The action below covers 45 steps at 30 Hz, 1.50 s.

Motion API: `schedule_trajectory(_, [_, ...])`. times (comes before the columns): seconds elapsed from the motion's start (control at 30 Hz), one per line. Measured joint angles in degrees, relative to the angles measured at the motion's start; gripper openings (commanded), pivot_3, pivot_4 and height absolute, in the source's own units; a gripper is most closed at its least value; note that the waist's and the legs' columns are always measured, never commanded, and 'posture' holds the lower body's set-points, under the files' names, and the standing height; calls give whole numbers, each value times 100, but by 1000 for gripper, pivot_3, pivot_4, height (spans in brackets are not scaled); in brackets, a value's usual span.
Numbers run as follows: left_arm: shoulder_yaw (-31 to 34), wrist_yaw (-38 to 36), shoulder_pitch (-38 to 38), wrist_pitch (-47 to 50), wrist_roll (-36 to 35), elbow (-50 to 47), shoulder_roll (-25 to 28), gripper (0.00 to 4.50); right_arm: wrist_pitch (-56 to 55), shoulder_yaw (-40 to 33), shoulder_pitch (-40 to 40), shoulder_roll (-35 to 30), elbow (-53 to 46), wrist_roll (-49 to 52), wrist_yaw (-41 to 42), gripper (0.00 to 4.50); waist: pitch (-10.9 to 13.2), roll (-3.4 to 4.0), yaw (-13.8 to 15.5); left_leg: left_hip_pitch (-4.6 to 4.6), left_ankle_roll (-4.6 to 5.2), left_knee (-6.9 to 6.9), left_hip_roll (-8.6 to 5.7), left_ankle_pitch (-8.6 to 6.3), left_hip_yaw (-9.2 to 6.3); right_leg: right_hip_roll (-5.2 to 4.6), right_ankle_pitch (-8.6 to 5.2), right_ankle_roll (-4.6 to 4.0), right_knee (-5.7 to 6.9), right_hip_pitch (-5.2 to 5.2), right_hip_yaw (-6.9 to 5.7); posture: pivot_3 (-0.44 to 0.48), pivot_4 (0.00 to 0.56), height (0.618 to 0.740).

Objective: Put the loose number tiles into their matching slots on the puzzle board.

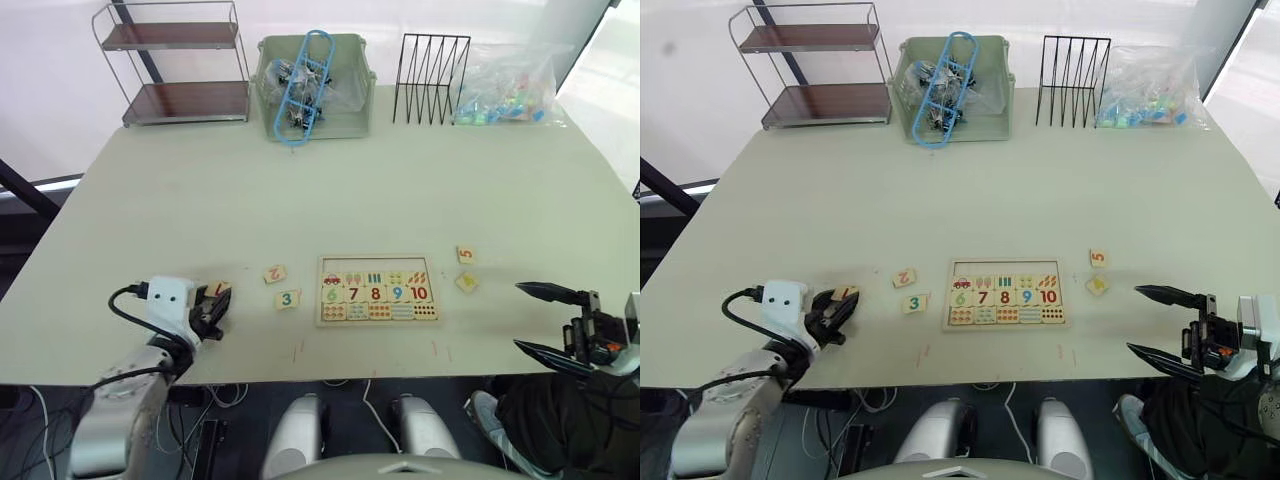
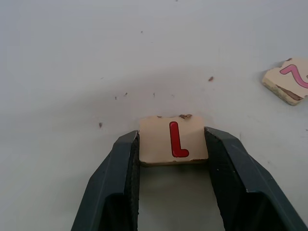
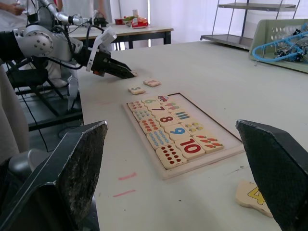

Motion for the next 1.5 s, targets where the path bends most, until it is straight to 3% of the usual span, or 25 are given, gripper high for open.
schedule_trajectory(0.17, [234, -1818, -438, -349, -560, 800, 1132, 1463, 0, -3, 34, 83, -112, 7, -42, 4500, 7, -13, 2, -6, 0, 1, 0, 0, -8, 0, 0, 0, -2, -1, -12, 0, 150, 740])
schedule_trajectory(0.2, [227, -2639, -667, -683, -666, 1152, 1606, 1463, 0, 5, 31, 137, -147, 8, -51, 4500, 7, -13, 3, -5, 0, 1, 0, 0, -6, -1, 0, 0, -2, -1, -11, 0, 150, 740])
schedule_trajectory(0.27, [245, -2751, -701, -746, -667, 1205, 1659, 1463, 0, 5, 32, 138, -156, 8, -52, 4500, 6, -7, -3, -6, 0, 0, 0, 0, -3, -2, 0, 0, -10, -1, -10, 0, 150, 740])
schedule_trajectory(0.3, [96, -3507, -970, -1162, -652, 1740, 1984, 1463, 0, 8, 34, 185, -173, 8, -69, 4500, 8, -8, -5, -7, 0, -1, -1, 0, -2, 0, 0, 0, -10, -3, -10, 0, 150, 740])
schedule_trajectory(0.47, [-649, -5418, -2374, -2526, -266, 3749, 2513, 1463, -17, 31, 27, 282, -286, 0, -128, 4500, 10, -9, 19, -11, 0, 1, -4, 1, -1, 3, 0, 0, -10, -3, -18, 0, 150, 740])
schedule_trajectory(0.63, [-1443, -6656, -3617, -3630, -77, 5223, 2573, 1463, -44, 21, 40, 309, -408, -6, -242, 4500, 14, -17, 4, -21, 0, 2, -8, 1, -7, 3, 14, 26, -12, -7, -20, 0, 150, 740])
schedule_trajectory(1.03, [-4557, -6802, -4976, -5856, -758, 6731, 3216, 1463, 222, 17, 41, 56, -666, 25, -268, 4500, 18, -20, -1, -28, 2, 7, -5, 0, -14, 5, 14, 28, -4, -12, -20, 0, 150, 740])
schedule_trajectory(1.23, [-5442, -6807, -5121, -6323, -1345, 7029, 3224, 1463, 370, 19, -58, -27, -696, 30, -183, 4500, 21, -25, -5, -32, 2, 8, -4, 1, -18, 6, 14, 28, -2, -14, -24, 0, 150, 740])
schedule_trajectory(1.43, [-5909, -6808, -5242, -6372, -1674, 7079, 3250, 1463, 449, 19, -140, -54, -696, 30, -180, 4500, 22, -27, 1, -33, 2, 11, -5, 1, -20, 7, 14, 28, 0, -14, -25, 0, 150, 740])
schedule_trajectory(1.5, [-5995, -6808, -5286, -6429, -1676, 7111, 3271, 2507, 457, 19, -146, -54, -697, 30, -178, 4500, 22, -27, 0, -33, 2, 11, -5, 1, -20, 7, 14, 28, 0, -14, -25, 0, 150, 740])
